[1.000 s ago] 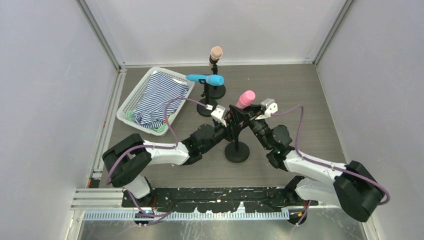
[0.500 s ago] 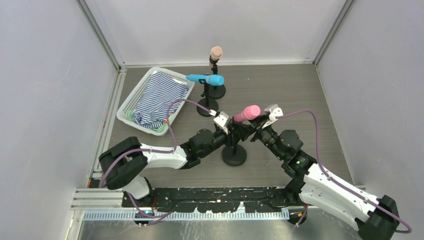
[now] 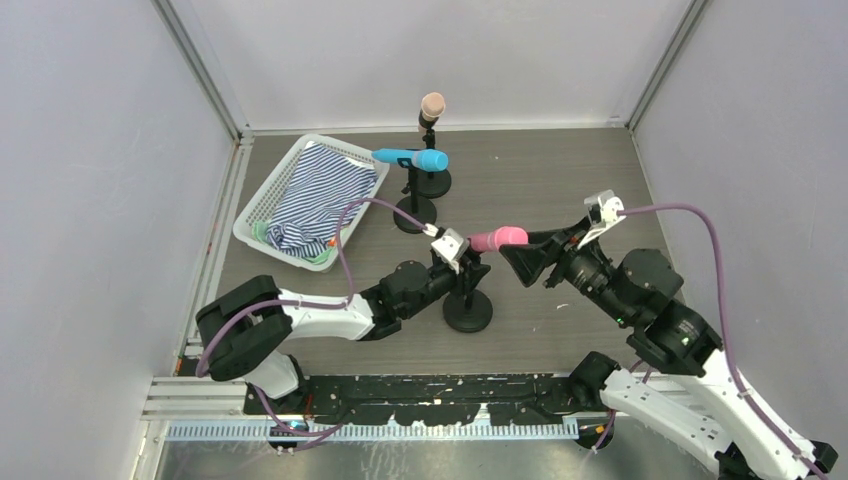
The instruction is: Attach the microphones to the stand
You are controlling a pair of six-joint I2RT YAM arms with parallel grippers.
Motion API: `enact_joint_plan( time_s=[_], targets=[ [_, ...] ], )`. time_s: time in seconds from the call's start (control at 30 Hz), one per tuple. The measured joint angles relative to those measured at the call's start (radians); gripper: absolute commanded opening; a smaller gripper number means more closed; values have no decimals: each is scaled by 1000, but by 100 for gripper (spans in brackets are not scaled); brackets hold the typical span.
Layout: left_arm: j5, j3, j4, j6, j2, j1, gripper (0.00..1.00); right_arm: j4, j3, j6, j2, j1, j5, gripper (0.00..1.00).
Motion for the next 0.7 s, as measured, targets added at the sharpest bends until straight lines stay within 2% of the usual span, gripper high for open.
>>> enact_joint_plan(
  time_s=[0.33, 0.7],
  targets=[
    [-13, 24, -54, 73, -5, -5, 0, -387, 355, 69, 229, 0, 3, 69],
    [-28, 38, -81, 101, -6, -5, 0, -557, 434, 103, 407, 0, 39, 62]
  ],
)
